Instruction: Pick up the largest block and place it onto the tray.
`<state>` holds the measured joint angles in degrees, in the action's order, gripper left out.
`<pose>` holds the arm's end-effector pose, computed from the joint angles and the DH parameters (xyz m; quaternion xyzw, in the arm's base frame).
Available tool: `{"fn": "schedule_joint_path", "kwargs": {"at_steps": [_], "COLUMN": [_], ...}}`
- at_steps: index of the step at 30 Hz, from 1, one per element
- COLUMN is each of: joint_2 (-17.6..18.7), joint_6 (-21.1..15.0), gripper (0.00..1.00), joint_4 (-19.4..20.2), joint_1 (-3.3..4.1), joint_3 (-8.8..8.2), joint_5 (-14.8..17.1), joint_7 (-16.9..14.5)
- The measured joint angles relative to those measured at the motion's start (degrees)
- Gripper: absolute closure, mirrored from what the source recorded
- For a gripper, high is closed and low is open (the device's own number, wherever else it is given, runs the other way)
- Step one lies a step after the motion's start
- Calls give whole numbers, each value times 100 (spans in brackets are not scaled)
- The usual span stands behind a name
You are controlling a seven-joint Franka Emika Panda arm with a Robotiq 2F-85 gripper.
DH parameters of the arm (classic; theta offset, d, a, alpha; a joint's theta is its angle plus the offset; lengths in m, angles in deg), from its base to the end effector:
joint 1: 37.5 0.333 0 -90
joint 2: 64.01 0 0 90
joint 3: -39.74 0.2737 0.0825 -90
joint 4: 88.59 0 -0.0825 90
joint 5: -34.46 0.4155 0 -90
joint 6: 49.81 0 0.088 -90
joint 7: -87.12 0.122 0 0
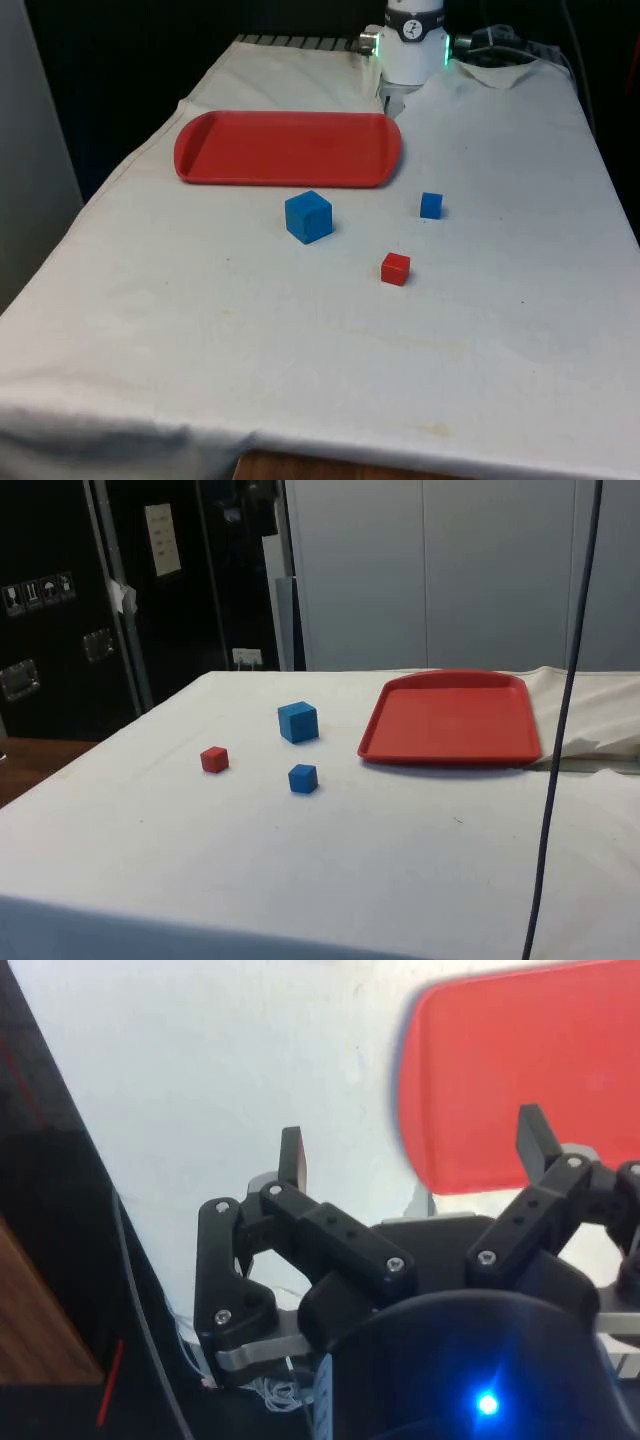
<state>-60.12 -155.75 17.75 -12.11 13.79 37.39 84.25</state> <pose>0.5975 0.0018 0.4100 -0.9993 -0.0122 0.0336 0.0105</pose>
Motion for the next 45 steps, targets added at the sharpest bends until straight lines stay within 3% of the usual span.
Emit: {"fn": "schedule_joint_path", "kwargs": {"at_steps": [17, 31, 45], "joint_2": [504, 722, 991], "joint_6": [-808, -1639, -2338], "gripper": [0, 0, 0], "joint_4": [97, 521, 802], "joint_1": [-63, -138, -160], "joint_3": [-29, -115, -229], "joint_5": [34, 29, 29], "joint_7": [126, 258, 395]}}
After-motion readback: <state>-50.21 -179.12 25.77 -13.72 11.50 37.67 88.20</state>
